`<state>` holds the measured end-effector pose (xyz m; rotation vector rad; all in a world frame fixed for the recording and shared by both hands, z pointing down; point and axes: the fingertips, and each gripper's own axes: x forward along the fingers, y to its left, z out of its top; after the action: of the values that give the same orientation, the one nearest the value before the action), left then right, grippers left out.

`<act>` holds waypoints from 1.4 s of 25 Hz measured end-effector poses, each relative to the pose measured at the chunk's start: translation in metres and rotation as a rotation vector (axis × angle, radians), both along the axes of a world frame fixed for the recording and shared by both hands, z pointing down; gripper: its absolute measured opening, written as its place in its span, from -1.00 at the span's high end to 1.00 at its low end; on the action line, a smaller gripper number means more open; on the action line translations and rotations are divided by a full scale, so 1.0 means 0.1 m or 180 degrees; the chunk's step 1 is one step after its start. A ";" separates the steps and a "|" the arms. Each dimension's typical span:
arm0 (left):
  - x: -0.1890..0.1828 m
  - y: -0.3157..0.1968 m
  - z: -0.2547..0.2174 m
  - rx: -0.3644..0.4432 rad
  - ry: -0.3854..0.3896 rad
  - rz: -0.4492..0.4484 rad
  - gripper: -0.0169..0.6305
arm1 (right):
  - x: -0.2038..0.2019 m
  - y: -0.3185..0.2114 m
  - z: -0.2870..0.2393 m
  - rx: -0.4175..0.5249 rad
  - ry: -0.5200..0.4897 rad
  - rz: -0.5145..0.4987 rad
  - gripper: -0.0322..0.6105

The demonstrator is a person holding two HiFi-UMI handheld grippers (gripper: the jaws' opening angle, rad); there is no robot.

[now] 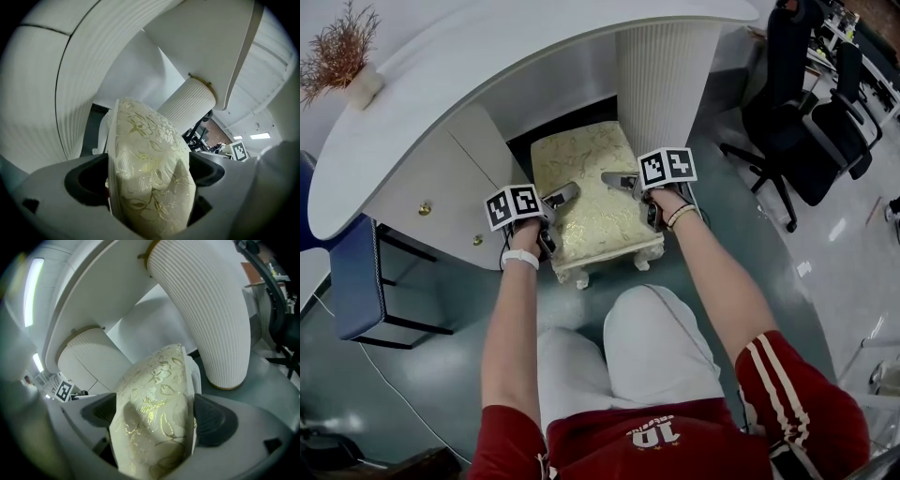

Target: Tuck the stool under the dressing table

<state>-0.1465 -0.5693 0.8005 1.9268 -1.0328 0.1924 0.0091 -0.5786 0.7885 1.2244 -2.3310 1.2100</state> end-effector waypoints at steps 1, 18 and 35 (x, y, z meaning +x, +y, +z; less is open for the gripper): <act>-0.01 0.02 -0.03 0.0059 0.0005 -0.0003 -0.71 | 0.01 0.02 -0.05 0.0088 0.0005 0.0008 -0.64; 0.09 1.26 -0.35 0.1261 -0.0798 0.0929 -0.60 | -0.03 1.15 -0.34 0.1247 0.0567 -0.0452 -0.67; 0.05 1.32 -0.05 0.1206 -0.1033 0.0962 -0.44 | 0.02 1.33 -0.05 0.1259 0.0907 -0.0653 -0.63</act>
<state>-0.1416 -0.4370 0.7952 2.4535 -1.0339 0.5259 0.0112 -0.4453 0.7835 1.1413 -2.4653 0.4852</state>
